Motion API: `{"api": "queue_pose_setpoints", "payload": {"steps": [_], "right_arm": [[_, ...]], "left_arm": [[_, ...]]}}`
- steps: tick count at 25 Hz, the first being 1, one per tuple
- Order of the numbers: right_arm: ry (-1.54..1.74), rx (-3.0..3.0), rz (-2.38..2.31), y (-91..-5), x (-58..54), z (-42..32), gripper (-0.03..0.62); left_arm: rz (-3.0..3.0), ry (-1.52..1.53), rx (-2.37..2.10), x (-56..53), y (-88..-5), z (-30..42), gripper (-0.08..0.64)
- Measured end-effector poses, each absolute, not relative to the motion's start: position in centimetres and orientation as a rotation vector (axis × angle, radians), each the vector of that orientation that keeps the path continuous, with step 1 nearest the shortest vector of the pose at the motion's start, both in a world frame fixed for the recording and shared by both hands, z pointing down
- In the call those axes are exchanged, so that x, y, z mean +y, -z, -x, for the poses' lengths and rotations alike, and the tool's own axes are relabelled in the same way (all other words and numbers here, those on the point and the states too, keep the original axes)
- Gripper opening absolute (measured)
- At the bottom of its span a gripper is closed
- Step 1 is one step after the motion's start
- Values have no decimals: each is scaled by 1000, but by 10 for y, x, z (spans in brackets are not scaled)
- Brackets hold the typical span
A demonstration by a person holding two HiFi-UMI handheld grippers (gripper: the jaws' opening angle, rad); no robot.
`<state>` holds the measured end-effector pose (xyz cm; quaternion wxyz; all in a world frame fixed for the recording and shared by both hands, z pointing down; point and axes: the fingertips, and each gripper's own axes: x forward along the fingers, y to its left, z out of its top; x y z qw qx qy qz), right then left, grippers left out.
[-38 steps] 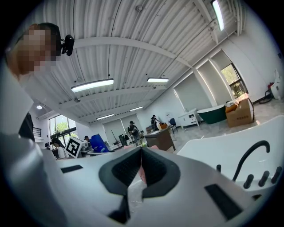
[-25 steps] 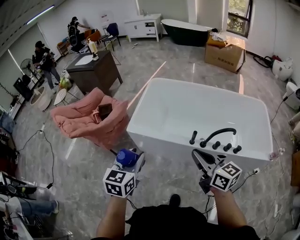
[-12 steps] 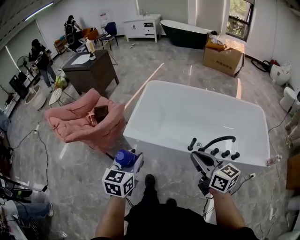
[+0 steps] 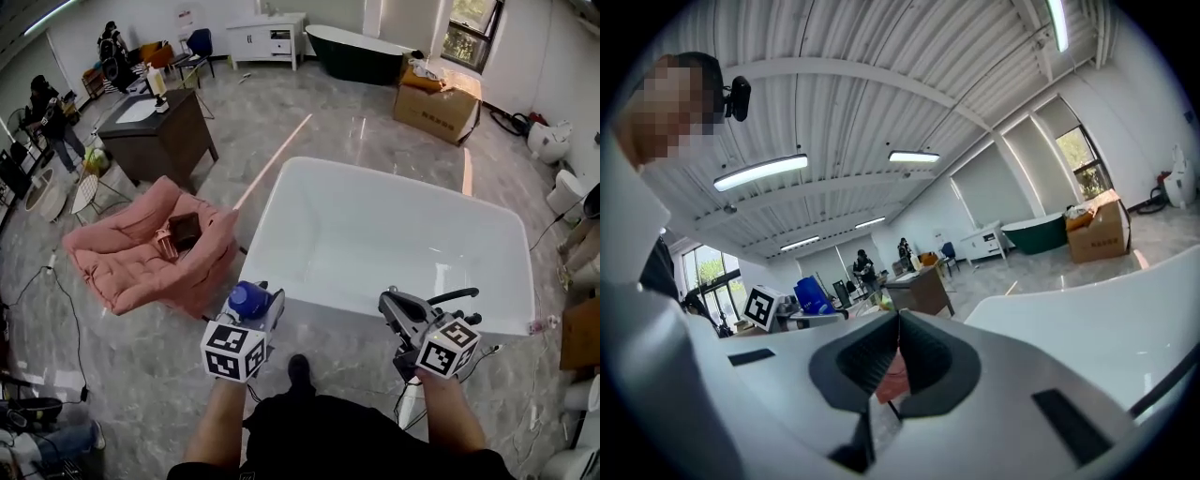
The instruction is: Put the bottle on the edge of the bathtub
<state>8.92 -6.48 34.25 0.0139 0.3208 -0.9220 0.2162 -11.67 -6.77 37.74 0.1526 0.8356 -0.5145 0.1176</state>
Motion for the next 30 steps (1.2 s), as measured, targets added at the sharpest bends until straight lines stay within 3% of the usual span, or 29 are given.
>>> {"api": "queue_pose_setpoints", "payload": {"steps": [7,22,30], "right_arm": [[-687,-2795,-1070,-349,-97,-58,12],[-723,-2825,-1073,-343,-129,-86,12],[-820,-2813,-1019,-381,-136,-107,12]], "left_arm": [[-2429,-350,-1378,-119,-391,141,147],[-2412,-358,-1315,-146,-386,101,147],[-2362,-433,-1358,-147,-408,79,147]]}}
